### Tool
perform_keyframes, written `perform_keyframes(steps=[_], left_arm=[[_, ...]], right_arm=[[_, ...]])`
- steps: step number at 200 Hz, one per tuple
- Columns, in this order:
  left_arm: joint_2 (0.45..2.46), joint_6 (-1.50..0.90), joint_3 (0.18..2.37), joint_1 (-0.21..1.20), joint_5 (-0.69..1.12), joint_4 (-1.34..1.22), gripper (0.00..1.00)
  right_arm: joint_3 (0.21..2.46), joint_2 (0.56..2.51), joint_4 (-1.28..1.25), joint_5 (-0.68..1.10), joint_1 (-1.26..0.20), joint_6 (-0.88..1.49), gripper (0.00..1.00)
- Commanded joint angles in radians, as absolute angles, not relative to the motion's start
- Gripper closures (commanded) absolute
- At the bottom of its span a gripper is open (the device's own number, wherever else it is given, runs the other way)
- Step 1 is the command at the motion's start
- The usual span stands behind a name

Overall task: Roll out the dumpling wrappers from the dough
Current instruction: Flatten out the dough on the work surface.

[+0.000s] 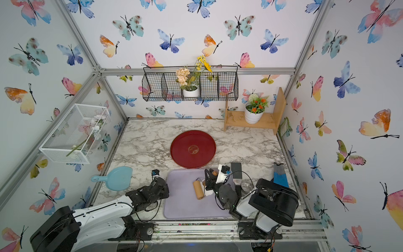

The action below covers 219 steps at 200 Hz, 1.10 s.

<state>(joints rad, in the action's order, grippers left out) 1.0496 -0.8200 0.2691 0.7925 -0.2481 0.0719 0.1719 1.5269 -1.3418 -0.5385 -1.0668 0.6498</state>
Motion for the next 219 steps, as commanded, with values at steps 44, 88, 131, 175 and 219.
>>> perform_keyframes(steps=[44, 88, 131, 175, 219], left_arm=[[1.039, -0.844, 0.239, 0.765, -0.216, 0.103, 1.00], [1.025, -0.839, 0.236, 0.757, -0.218, 0.109, 1.00], [1.021, -0.836, 0.239, 0.752, -0.214, 0.111, 1.00], [1.022, -0.835, 0.238, 0.753, -0.211, 0.111, 1.00], [1.020, -0.834, 0.237, 0.752, -0.209, 0.110, 1.00]], right_arm=[[0.264, 1.213, -1.008, -0.621, -1.063, 0.425, 0.98], [0.180, 1.107, -0.970, -0.744, -1.062, 0.312, 0.98], [0.092, 1.072, -1.018, -0.808, -1.062, 0.251, 0.98], [0.106, 1.085, -1.025, -0.786, -1.062, 0.229, 0.98], [0.114, 1.169, -0.956, -0.716, -1.062, 0.320, 0.98]])
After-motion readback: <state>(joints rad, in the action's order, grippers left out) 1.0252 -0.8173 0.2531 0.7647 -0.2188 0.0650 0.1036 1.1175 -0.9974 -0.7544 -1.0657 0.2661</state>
